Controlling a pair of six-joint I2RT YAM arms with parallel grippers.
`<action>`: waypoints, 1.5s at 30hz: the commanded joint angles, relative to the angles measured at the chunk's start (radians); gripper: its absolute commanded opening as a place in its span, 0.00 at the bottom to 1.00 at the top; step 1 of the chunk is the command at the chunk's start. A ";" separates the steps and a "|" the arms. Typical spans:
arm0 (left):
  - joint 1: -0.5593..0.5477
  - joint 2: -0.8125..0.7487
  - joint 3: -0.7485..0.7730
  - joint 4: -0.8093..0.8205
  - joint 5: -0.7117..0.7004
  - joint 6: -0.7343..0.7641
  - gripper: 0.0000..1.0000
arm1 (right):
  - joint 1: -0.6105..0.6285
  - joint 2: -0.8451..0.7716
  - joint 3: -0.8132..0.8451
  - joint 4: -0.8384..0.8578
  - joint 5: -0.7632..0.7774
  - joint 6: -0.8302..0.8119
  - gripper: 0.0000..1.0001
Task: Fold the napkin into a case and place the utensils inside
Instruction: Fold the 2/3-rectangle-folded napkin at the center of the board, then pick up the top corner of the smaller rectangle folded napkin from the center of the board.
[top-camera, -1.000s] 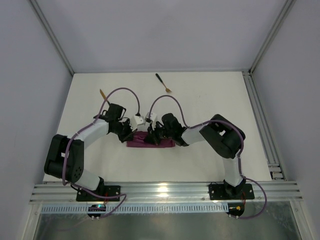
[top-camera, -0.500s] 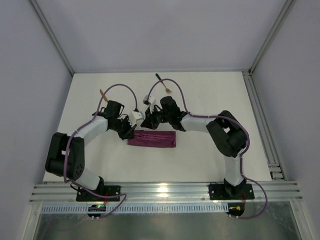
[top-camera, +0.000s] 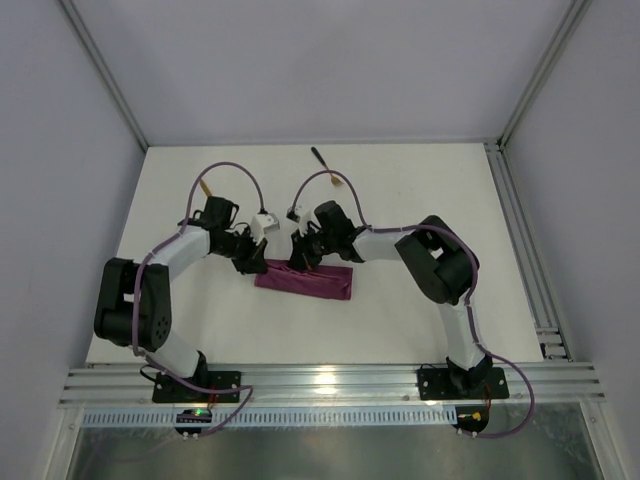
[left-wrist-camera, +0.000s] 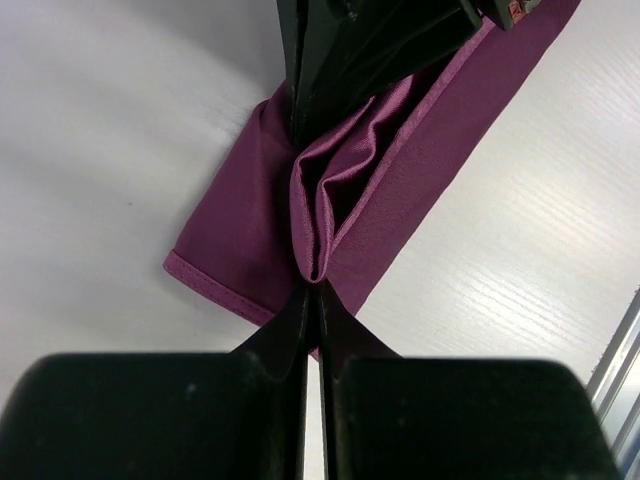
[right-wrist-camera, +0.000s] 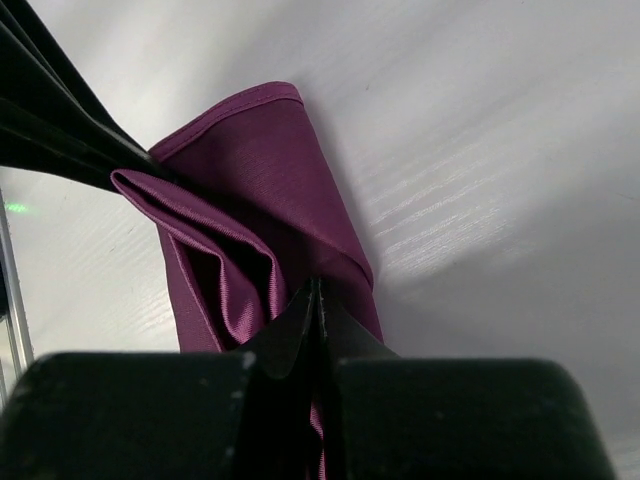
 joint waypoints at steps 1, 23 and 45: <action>0.021 0.021 0.030 0.024 0.093 -0.029 0.00 | 0.005 0.005 0.012 -0.073 0.006 0.009 0.04; 0.057 0.078 0.039 0.072 0.110 -0.075 0.00 | -0.012 -0.102 0.096 -0.156 0.004 -0.124 0.41; 0.057 0.043 0.039 0.024 0.156 -0.041 0.00 | 0.029 -0.041 0.025 0.237 -0.115 -0.050 0.62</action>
